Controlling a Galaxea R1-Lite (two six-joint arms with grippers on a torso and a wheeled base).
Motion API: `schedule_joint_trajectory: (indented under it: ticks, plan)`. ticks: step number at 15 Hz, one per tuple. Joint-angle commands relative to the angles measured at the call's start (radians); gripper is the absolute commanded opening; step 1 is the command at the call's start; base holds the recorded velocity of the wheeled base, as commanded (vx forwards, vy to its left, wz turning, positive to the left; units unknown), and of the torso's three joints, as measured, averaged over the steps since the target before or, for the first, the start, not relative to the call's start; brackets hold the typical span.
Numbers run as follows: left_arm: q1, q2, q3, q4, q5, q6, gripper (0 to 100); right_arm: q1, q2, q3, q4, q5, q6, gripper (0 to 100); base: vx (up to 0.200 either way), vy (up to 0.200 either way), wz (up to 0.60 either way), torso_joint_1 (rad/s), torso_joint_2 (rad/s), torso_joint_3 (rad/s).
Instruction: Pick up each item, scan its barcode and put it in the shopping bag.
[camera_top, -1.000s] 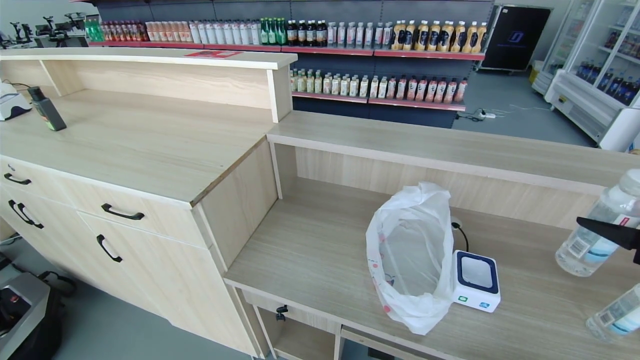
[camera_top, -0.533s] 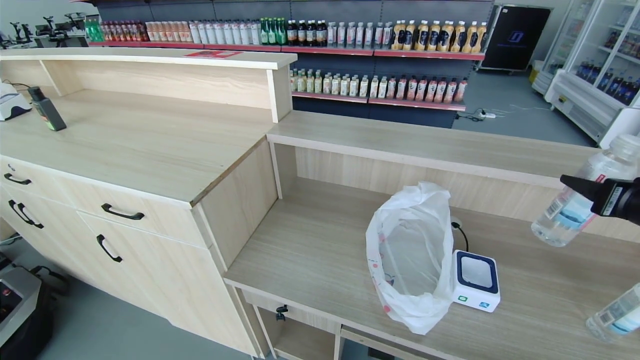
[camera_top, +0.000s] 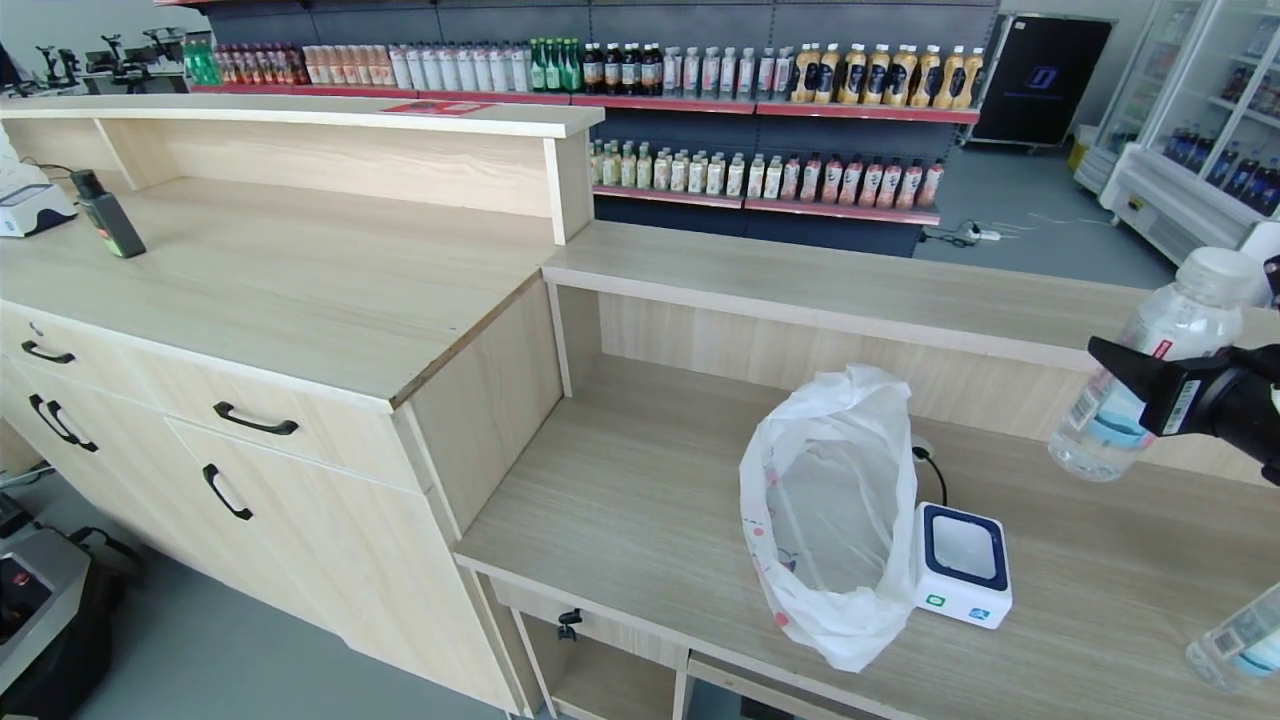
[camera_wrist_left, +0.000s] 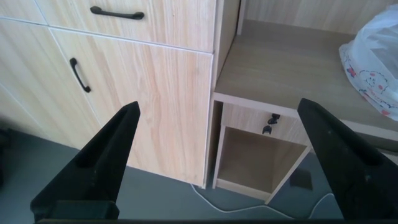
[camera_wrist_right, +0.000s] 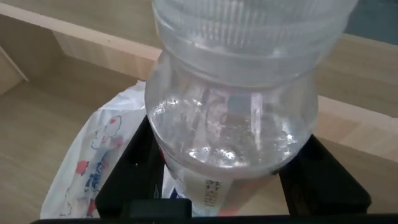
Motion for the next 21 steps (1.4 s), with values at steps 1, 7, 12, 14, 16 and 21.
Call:
schedule_joint_trajectory:
  ticks: [1, 7, 12, 14, 16, 21]
  plan:
    - [0.000, 0.001, 0.000, 0.000, 0.000, -0.001, 100, 0.016, 0.030, -0.007, 0.000, 0.003, -0.001, 0, 0.000, 0.000, 0.60, -0.154, 0.33, 0.188]
    - [0.000, 0.001, 0.000, 0.000, 0.000, -0.001, 100, 0.020, 0.297, -0.082, -0.130, 0.006, 0.068, 0, 0.000, 0.000, 0.20, -0.092, 0.22, 0.126]
    - [0.000, 0.001, 0.000, 0.000, 0.000, -0.001, 100, 0.019, 0.529, -0.159, -0.288, 0.008, 0.072, 0, 0.000, 0.000, 0.00, 0.000, 0.00, 0.000]
    - [0.000, 0.001, 0.000, 0.000, 0.000, -0.001, 100, 0.019, 0.610, -0.193, -0.339, 0.009, 0.072, 0, 0.000, 0.000, 0.00, 0.000, 0.00, 0.000]
    - [0.000, 0.001, 0.000, 0.000, 0.000, -0.001, 100, 0.019, 0.685, -0.243, -0.382, 0.017, 0.072, 0, 0.000, 0.000, 0.00, 0.000, 0.00, 0.000]
    - [0.000, 0.001, 0.000, 0.000, 0.000, -0.001, 100, 0.019, 0.813, -0.325, -0.445, 0.089, 0.063, 0, 0.000, 0.000, 0.00, 0.000, 0.00, 0.000]
